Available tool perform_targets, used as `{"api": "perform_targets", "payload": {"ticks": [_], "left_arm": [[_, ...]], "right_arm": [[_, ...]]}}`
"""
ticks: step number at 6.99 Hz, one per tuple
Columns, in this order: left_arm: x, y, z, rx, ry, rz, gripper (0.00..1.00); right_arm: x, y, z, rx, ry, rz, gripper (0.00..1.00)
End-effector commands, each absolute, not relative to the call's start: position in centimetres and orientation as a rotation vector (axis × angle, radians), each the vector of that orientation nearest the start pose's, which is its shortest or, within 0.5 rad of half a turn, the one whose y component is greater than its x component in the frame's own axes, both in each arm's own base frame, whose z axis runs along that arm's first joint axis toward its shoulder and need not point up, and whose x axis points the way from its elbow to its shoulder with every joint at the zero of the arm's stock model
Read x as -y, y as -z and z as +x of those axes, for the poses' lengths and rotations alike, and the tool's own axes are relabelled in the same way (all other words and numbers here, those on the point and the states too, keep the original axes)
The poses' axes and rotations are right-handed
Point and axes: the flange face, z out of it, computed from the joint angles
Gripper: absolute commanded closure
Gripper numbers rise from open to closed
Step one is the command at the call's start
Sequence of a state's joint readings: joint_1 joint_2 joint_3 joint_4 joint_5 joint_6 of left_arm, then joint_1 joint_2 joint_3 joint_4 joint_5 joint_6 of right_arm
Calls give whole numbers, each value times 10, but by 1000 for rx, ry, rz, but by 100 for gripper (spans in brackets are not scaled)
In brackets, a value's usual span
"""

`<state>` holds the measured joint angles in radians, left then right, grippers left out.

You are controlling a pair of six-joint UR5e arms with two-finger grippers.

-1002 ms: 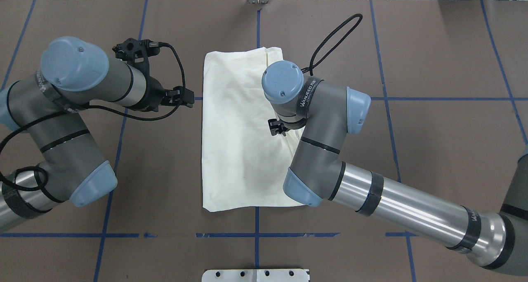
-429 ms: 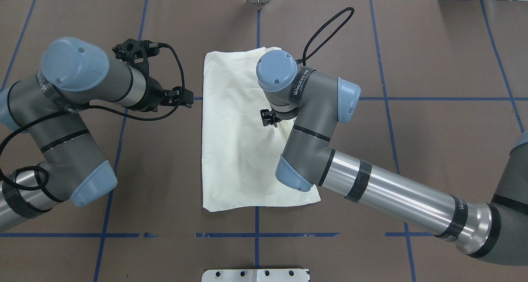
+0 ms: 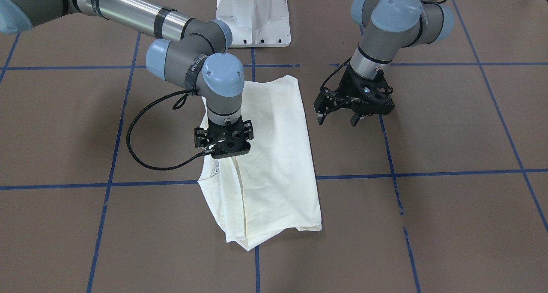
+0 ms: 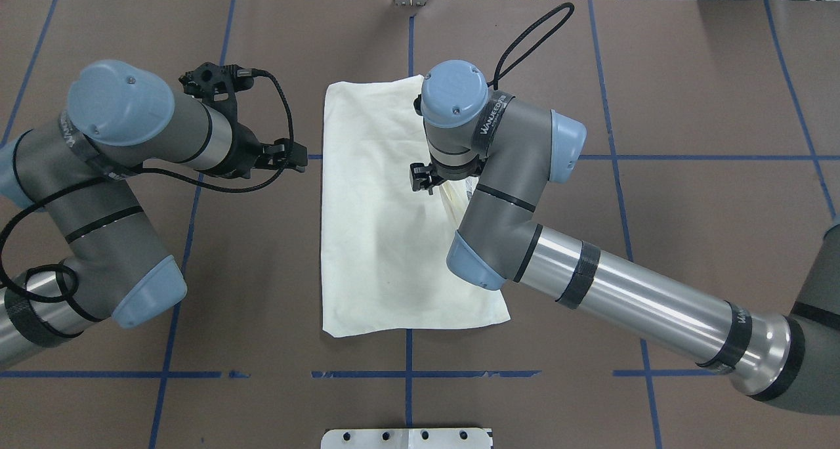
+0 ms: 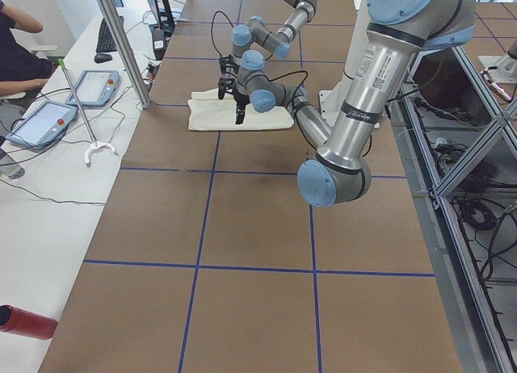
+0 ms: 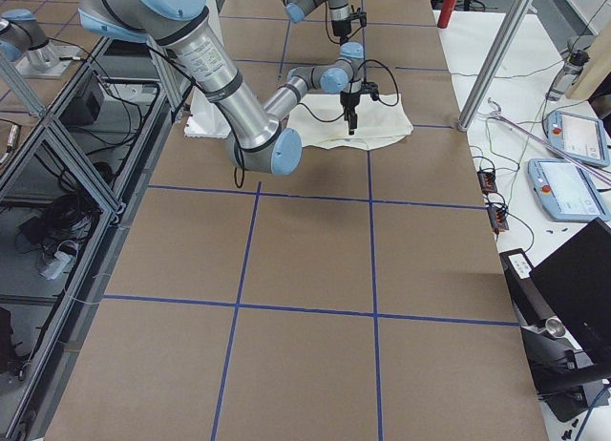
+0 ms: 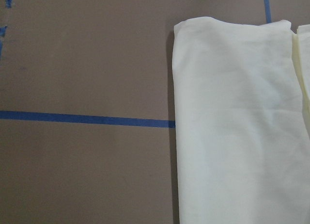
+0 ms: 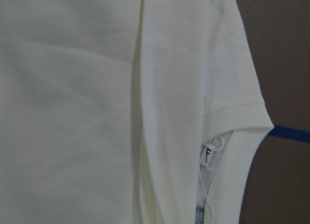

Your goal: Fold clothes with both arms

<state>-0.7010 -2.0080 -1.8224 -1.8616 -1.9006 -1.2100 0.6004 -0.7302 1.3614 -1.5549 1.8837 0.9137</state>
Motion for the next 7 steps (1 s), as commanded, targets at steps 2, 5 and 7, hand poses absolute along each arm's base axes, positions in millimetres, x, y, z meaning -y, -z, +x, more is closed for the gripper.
{"api": "perform_targets", "payload": {"ticks": [2, 5, 7], "left_arm": [[475, -269, 406, -989, 150, 231, 0], [477, -273, 408, -981, 149, 227, 0], [477, -273, 408, -981, 149, 227, 0]], "right_arm": [[525, -232, -571, 732, 166, 130, 61], [525, -234, -574, 726, 172, 125, 60], [526, -236, -579, 745, 179, 142, 58]]}}
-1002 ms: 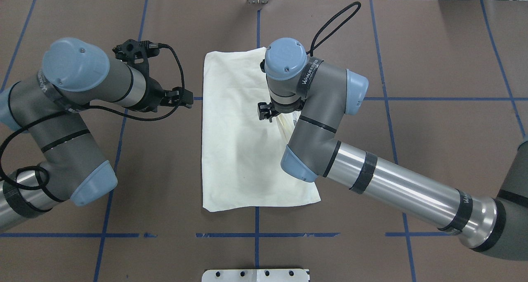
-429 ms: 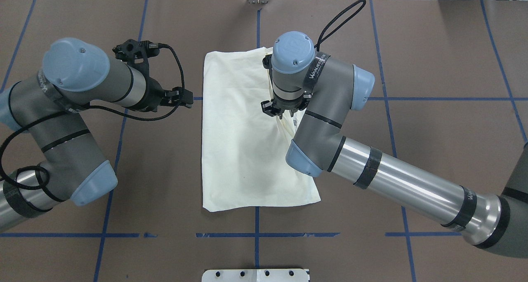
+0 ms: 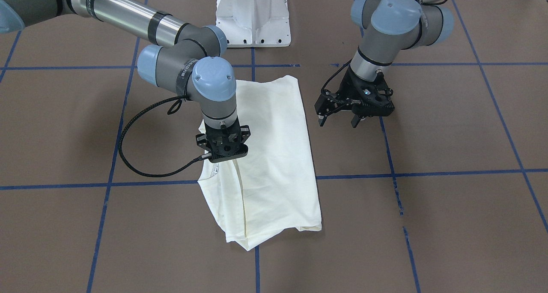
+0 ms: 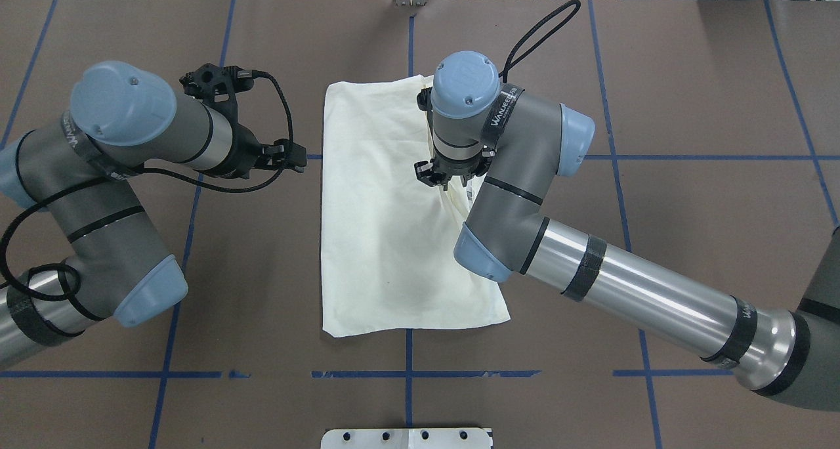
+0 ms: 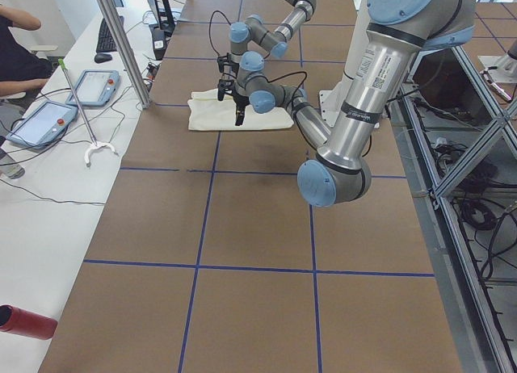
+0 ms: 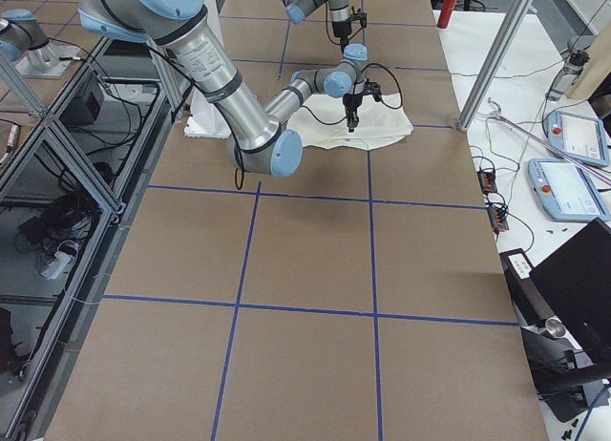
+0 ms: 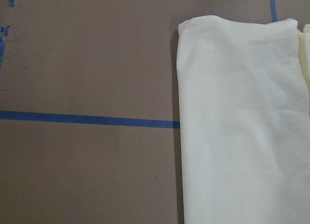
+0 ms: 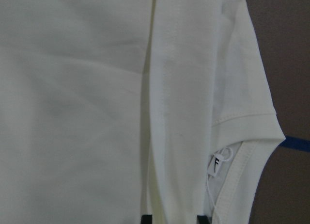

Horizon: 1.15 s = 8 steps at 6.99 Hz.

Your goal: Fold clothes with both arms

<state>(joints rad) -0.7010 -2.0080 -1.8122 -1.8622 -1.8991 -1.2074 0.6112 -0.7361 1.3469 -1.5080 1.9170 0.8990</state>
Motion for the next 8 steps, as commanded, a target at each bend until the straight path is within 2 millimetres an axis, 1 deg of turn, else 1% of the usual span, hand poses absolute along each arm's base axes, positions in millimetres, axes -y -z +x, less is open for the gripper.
{"api": "perform_targets", "payload": {"ticks": [1, 3, 6, 7, 8], "left_arm": [[477, -273, 408, -981, 149, 227, 0], [477, -273, 408, -981, 149, 227, 0], [477, -272, 408, -982, 151, 227, 0], [477, -271, 408, -984, 152, 227, 0], [477, -271, 408, -984, 153, 227, 0]], "right_arm": [[527, -240, -583, 754, 182, 148, 59], [523, -243, -588, 748, 187, 144, 64], [521, -243, -591, 747, 206, 148, 83], [520, -244, -590, 747, 219, 153, 100], [522, -245, -588, 747, 219, 151, 100]]}}
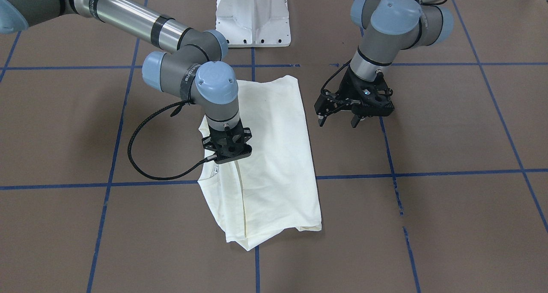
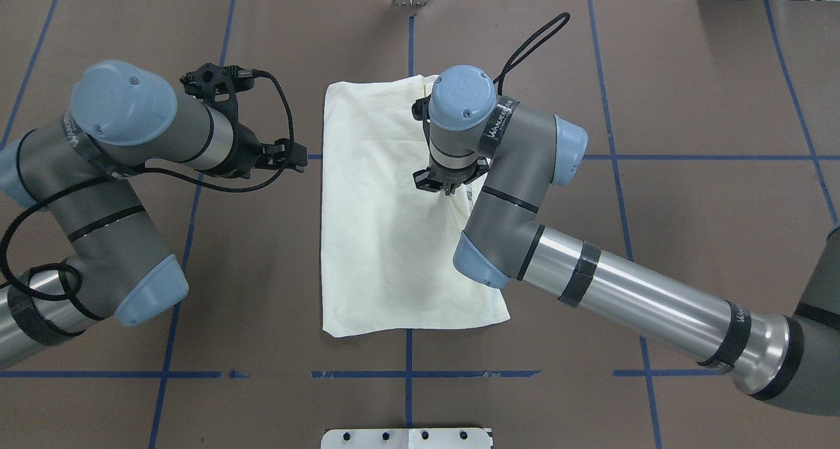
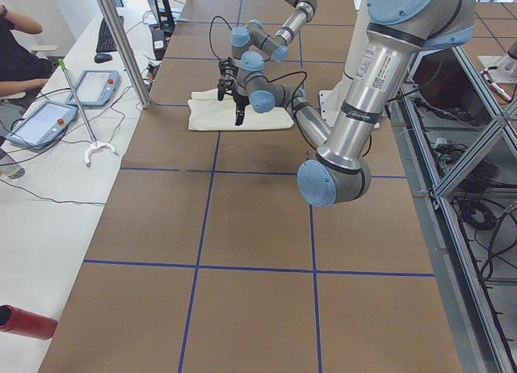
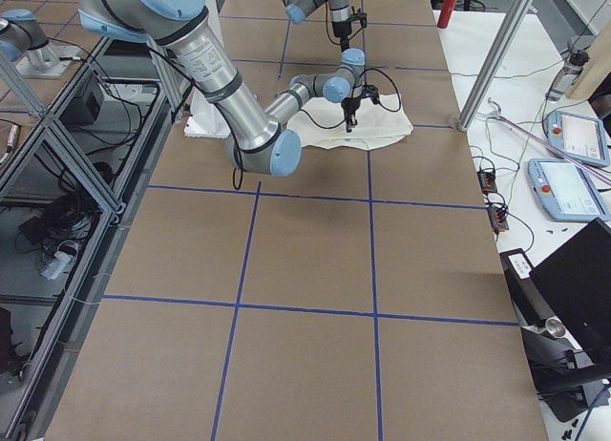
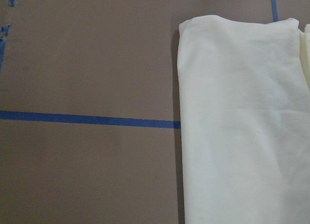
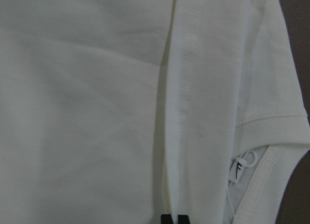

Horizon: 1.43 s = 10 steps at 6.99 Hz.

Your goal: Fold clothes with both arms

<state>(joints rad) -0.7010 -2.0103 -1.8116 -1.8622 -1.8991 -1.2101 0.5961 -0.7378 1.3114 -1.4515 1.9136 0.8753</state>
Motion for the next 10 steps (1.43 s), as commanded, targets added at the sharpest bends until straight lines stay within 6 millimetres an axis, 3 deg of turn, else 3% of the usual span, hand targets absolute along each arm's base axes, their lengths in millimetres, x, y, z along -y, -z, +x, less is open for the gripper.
{"api": "perform_targets", "payload": {"ticks": [1, 3, 5, 6, 7, 8, 10], "left_arm": [[477, -271, 408, -984, 153, 227, 0], [477, -270, 409, -986, 154, 225, 0], [478, -273, 414, -978, 153, 219, 0], [478, -276, 413, -978, 153, 219, 0], [478, -279, 416, -986, 153, 221, 0], [479, -279, 415, -988, 154, 223, 0], [477, -275, 415, -996, 152, 224, 0]], "right_arm": [[525, -246, -584, 739, 210, 153, 100], [533, -277, -556, 719, 186, 147, 100], [518, -295, -528, 729, 193, 160, 100], [514, -294, -523, 729, 194, 157, 78], [514, -295, -524, 725, 194, 155, 35], [514, -292, -525, 727, 193, 159, 0], [519, -281, -521, 743, 189, 178, 0]]}}
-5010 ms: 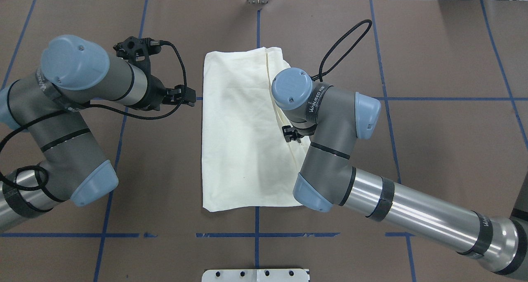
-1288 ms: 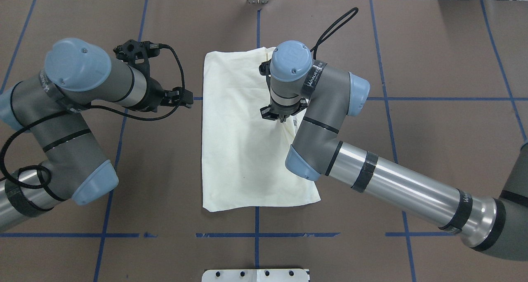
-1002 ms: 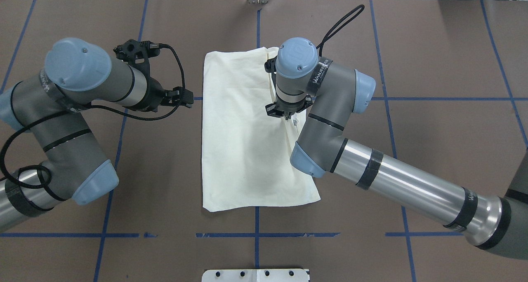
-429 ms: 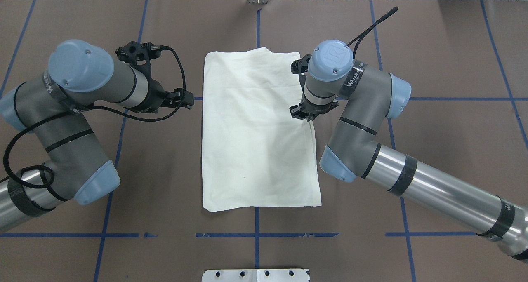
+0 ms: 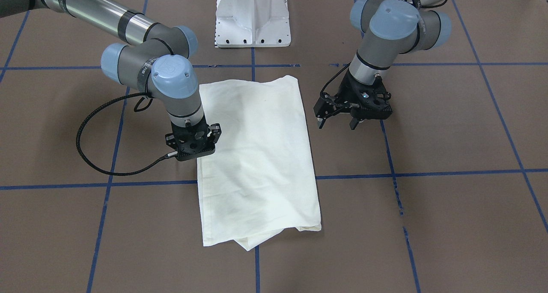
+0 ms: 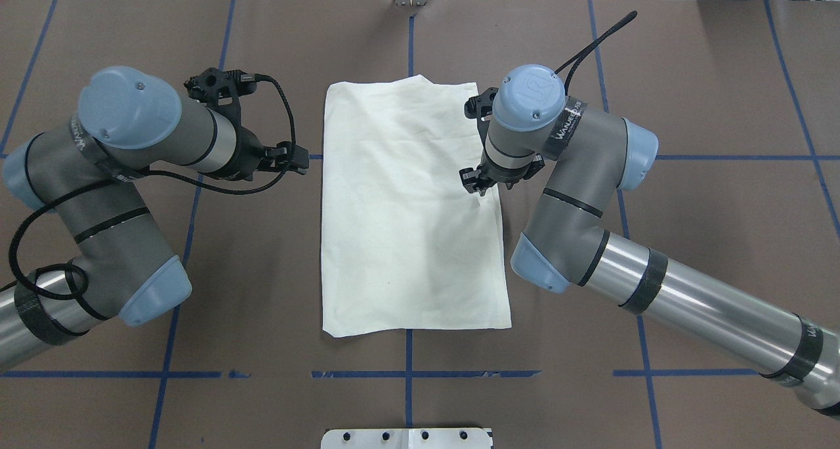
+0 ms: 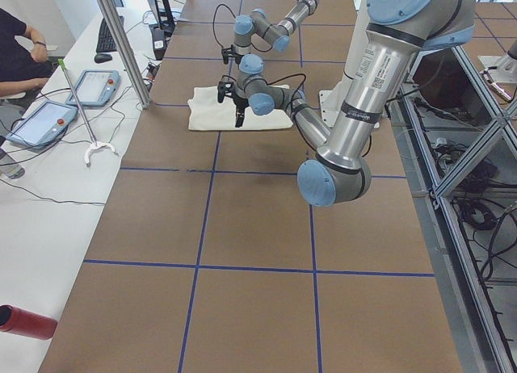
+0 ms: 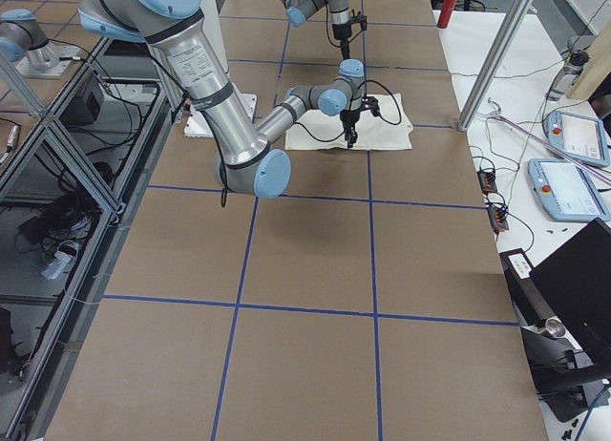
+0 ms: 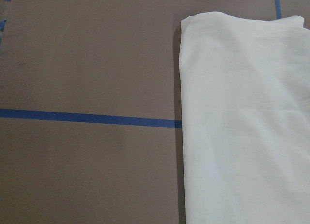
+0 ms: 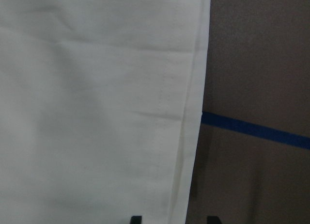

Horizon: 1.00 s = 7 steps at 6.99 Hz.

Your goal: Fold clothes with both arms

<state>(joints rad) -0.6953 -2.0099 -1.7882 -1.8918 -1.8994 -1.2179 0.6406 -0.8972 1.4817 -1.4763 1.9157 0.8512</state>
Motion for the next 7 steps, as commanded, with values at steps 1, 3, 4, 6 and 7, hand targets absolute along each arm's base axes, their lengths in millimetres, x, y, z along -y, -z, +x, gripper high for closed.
{"api": "perform_targets", "payload": {"ticks": [1, 3, 4, 6, 7], "left_arm": [[474, -265, 412, -1028, 191, 207, 0], [421, -251, 458, -1165, 334, 30, 0], [388, -245, 483, -1177, 415, -86, 0], [342, -246, 518, -1115, 552, -148, 0], [320, -260, 539, -1039, 584, -151, 0]], "right_arm": [[522, -259, -506, 781, 171, 206, 0], [506, -235, -483, 849, 121, 195, 0], [488, -229, -463, 892, 89, 189, 0], [456, -230, -435, 944, 35, 152, 0], [449, -229, -439, 951, 15, 132, 0]]}}
